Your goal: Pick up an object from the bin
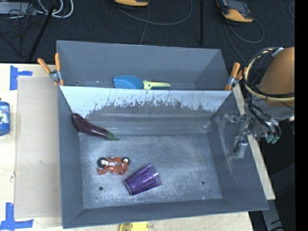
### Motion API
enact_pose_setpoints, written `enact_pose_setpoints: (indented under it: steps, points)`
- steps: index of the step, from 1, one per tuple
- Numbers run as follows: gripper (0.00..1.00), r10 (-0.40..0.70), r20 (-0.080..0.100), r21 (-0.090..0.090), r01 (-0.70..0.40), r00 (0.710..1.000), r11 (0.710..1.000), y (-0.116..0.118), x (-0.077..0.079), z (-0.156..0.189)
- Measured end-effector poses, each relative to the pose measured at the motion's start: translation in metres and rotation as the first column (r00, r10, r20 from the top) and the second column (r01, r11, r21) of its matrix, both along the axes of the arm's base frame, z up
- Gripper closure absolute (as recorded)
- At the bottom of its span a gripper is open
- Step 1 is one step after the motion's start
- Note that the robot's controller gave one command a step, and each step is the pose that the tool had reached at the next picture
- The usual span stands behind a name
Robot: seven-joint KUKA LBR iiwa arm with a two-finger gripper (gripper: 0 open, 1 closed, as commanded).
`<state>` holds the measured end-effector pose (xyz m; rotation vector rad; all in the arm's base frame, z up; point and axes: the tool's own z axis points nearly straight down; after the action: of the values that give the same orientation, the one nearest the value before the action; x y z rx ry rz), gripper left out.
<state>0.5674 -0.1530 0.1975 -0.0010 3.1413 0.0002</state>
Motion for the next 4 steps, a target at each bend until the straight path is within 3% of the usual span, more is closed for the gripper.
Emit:
enact_pose_setpoints:
  steps: [1, 2, 3, 4]
  points:
    - [0.00, -0.064, 0.004, 0.000, 0.064, 0.998, 0.998, 0.013, -0.010, -0.034]
    - [0.00, -0.039, 0.004, -0.001, 0.039, 0.999, 0.999, 0.050, -0.004, -0.099]
    - [0.00, -0.042, -0.009, 0.001, 0.042, 0.999, 0.999, 0.105, -0.011, -0.105]
    - [0.00, -0.012, 0.006, 0.003, 0.012, 1.000, 1.000, 0.132, 0.006, -0.100]
